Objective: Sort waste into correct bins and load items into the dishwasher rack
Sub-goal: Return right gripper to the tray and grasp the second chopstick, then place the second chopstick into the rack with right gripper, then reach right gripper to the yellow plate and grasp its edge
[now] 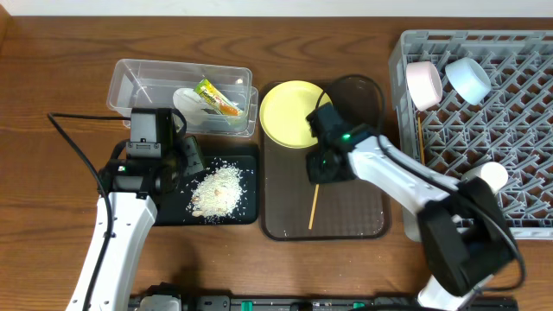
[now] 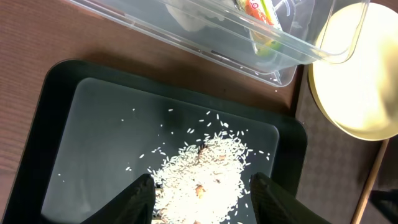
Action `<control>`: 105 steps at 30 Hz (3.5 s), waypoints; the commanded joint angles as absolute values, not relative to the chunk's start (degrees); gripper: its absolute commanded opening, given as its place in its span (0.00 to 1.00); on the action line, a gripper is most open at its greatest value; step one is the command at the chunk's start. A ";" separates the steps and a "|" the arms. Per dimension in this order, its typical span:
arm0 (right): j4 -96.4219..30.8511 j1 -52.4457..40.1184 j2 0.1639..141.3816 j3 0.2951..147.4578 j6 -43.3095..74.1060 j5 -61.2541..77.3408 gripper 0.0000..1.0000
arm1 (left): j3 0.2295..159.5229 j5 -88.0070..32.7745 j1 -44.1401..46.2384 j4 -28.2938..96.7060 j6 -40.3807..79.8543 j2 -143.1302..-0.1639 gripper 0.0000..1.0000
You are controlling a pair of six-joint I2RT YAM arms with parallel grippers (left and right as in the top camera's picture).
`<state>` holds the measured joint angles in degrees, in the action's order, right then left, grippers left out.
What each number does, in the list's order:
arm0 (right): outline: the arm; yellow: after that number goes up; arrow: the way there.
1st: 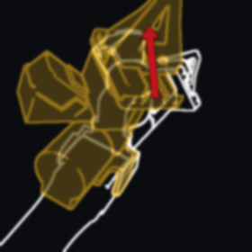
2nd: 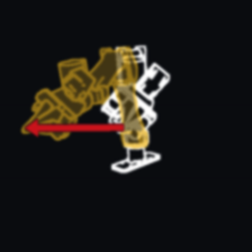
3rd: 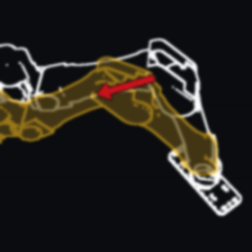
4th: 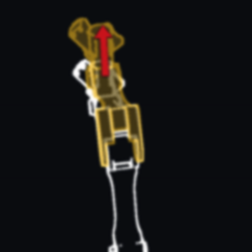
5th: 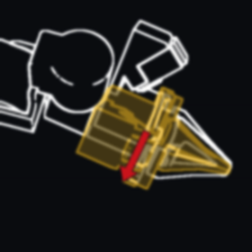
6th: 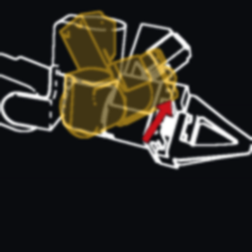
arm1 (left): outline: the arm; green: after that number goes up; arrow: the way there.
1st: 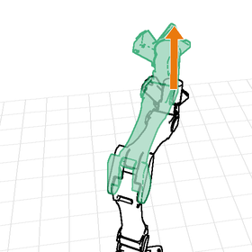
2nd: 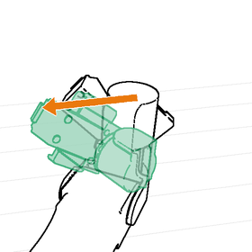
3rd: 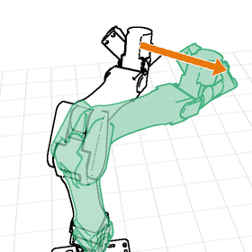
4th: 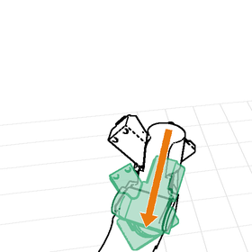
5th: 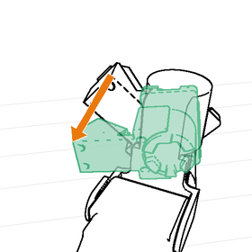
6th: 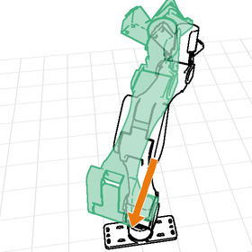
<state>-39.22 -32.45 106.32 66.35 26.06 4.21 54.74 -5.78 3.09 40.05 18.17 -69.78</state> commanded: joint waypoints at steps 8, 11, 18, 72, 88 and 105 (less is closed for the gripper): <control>-41.47 -32.80 110.17 66.70 35.33 -1.30 0.13 | 54.98 -5.08 2.92 40.03 18.28 -70.00 0.52; -42.76 -31.42 109.25 66.70 35.31 -3.20 0.05 | 54.98 -5.08 2.92 40.03 18.28 -70.00 0.53; -44.49 -24.14 101.95 66.76 26.55 -2.85 0.01 | 54.98 -5.08 2.92 40.03 18.28 -70.00 0.53; -33.93 -9.43 88.14 71.77 5.74 14.55 0.50 | 54.98 -5.08 2.92 40.03 18.28 -70.00 0.52; -18.09 -21.08 113.65 71.77 25.39 5.13 0.49 | 54.98 -5.08 2.92 40.05 18.28 -70.00 0.52; -24.67 -15.68 106.08 71.85 20.62 -1.93 0.01 | 54.98 -5.08 2.92 40.05 18.28 -70.02 0.52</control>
